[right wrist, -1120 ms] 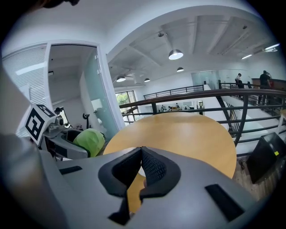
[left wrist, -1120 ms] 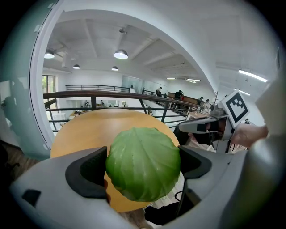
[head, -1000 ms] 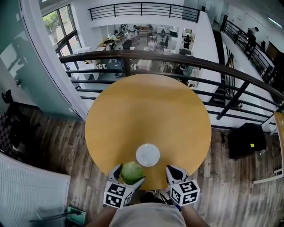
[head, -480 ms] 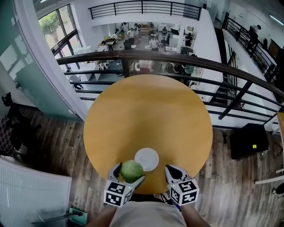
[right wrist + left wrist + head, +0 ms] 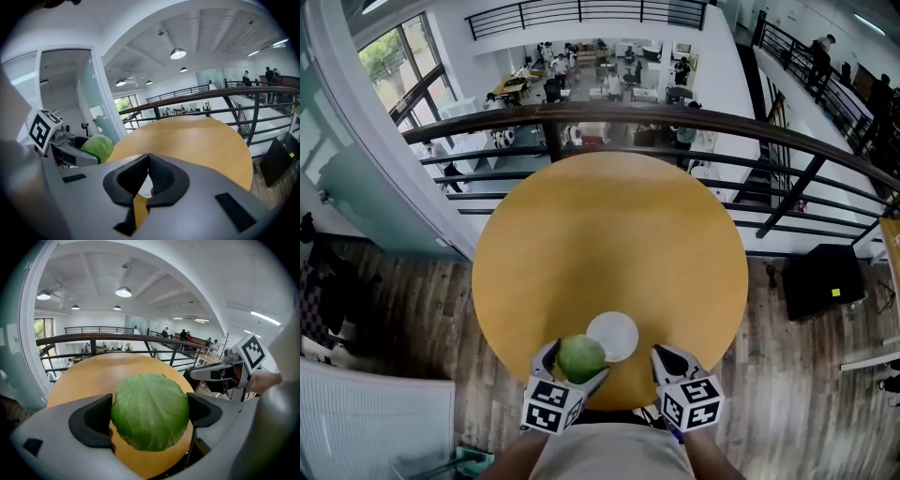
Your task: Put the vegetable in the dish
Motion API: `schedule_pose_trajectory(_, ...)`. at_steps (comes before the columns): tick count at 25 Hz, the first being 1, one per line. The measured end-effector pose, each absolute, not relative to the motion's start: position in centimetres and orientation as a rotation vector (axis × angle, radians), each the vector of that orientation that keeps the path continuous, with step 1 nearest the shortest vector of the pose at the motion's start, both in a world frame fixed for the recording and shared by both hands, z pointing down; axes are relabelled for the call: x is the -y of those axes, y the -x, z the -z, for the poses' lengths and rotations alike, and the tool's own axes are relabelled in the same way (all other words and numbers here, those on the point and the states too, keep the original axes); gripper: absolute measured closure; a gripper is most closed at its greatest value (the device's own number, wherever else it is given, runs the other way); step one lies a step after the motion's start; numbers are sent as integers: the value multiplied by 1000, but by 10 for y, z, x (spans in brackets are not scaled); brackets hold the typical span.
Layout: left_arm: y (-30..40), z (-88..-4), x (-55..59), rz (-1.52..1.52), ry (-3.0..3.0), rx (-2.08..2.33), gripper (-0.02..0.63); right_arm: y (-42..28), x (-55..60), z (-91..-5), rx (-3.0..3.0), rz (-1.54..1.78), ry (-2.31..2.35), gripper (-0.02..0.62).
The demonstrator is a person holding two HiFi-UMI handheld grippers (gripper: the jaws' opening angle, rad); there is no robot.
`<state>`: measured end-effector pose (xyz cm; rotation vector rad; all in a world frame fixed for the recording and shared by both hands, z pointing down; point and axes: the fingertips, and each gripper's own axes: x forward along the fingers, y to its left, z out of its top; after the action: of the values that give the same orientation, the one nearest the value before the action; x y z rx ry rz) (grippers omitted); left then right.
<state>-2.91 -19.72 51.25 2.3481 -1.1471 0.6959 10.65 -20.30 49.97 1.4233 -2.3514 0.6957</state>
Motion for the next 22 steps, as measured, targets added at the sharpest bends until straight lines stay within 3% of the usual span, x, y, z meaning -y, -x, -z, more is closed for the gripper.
schedule_pose_trajectory(22,17,-553,230,-742,-2353,1061,124,-96,237,-535,2309,-757,-1408,572)
